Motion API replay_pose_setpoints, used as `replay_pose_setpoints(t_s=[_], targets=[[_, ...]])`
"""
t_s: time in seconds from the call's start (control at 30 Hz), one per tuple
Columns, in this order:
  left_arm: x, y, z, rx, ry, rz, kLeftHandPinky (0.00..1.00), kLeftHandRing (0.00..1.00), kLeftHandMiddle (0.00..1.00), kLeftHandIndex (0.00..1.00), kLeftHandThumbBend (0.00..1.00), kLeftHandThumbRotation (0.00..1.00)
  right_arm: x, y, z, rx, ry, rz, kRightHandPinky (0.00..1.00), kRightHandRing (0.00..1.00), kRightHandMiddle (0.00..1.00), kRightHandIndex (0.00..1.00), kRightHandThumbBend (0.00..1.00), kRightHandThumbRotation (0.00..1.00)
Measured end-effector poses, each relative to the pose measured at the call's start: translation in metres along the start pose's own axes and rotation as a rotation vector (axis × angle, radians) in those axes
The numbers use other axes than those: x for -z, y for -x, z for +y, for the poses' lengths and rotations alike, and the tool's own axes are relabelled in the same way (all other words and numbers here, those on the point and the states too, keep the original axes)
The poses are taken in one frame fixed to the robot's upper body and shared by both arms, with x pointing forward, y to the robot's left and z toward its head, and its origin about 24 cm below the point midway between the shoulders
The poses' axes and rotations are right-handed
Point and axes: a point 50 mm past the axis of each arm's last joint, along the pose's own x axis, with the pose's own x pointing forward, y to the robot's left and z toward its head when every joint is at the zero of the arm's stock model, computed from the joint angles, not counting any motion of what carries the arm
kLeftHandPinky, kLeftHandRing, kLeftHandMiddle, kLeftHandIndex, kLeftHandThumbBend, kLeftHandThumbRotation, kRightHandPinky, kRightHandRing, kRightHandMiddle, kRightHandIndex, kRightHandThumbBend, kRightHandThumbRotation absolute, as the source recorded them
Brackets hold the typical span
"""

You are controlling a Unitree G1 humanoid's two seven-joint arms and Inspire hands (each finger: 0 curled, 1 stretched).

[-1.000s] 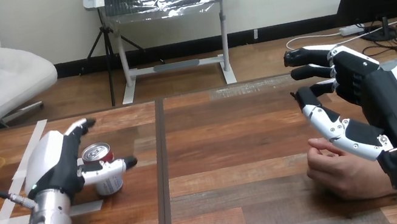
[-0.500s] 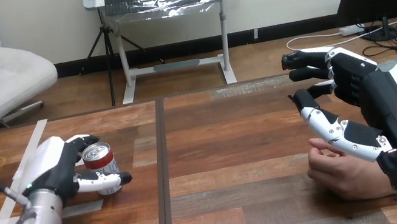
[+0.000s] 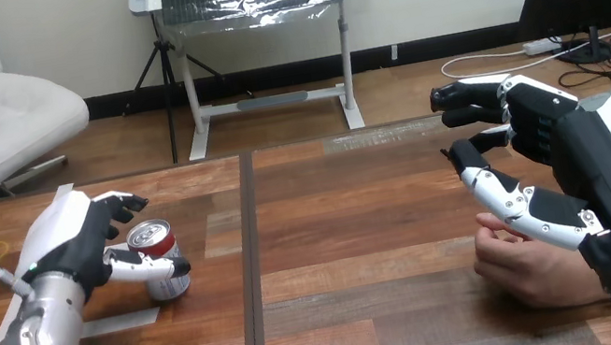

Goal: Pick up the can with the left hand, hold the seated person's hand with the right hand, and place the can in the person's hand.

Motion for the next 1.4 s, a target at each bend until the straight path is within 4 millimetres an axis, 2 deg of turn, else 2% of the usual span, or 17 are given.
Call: replay_pose_setpoints(t_s=[0.6, 1.07, 1.4], targets=[[-0.0045, -0.0003, 0.0019, 0.002, 0.010, -0.016, 0.65, 0.71, 0.74, 0.74, 0.79, 0.14, 0.0001, 0.0000, -0.0022, -0.015, 0.022, 0.002, 0.61, 0.72, 0.73, 0.66, 0.35, 0.00], [-0.0036, 0.0006, 0.0010, -0.028, 0.016, -0.014, 0.57, 0.62, 0.66, 0.68, 0.73, 0.05, 0.0009, 0.0000, -0.0023, -0.016, 0.022, 0.010, 0.61, 0.72, 0.73, 0.66, 0.35, 0.00], [-0.0038, 0.0006, 0.0014, -0.036, 0.019, -0.017, 0.57, 0.63, 0.67, 0.68, 0.74, 0.05, 0.0014, 0.0000, -0.0026, -0.017, 0.019, 0.015, 0.62, 0.72, 0.74, 0.66, 0.35, 0.00]])
